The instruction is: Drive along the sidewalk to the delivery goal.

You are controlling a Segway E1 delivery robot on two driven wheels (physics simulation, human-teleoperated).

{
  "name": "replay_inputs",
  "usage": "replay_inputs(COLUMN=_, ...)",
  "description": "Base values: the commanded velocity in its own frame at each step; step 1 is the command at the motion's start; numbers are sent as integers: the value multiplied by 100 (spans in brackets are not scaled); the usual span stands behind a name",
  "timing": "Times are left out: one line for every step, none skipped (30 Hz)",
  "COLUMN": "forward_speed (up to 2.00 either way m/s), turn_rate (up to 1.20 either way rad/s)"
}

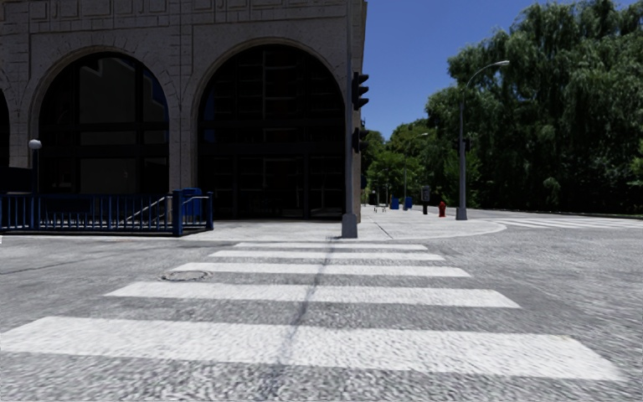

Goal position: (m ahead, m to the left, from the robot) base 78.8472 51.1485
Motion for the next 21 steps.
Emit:
replay_inputs(forward_speed=149, turn_rate=28)
replay_inputs(forward_speed=149, turn_rate=28)
replay_inputs(forward_speed=149, turn_rate=28)
replay_inputs(forward_speed=149, turn_rate=28)
replay_inputs(forward_speed=149, turn_rate=28)
replay_inputs(forward_speed=150, turn_rate=28)
replay_inputs(forward_speed=151, turn_rate=28)
replay_inputs(forward_speed=151, turn_rate=28)
replay_inputs(forward_speed=152, turn_rate=28)
replay_inputs(forward_speed=152, turn_rate=28)
replay_inputs(forward_speed=153, turn_rate=28)
replay_inputs(forward_speed=153, turn_rate=28)
replay_inputs(forward_speed=153, turn_rate=28)
replay_inputs(forward_speed=153, turn_rate=28)
replay_inputs(forward_speed=154, turn_rate=28)
replay_inputs(forward_speed=154, turn_rate=28)
replay_inputs(forward_speed=154, turn_rate=28)
replay_inputs(forward_speed=154, turn_rate=28)
replay_inputs(forward_speed=154, turn_rate=28)
replay_inputs(forward_speed=154, turn_rate=27)
replay_inputs(forward_speed=154, turn_rate=19)
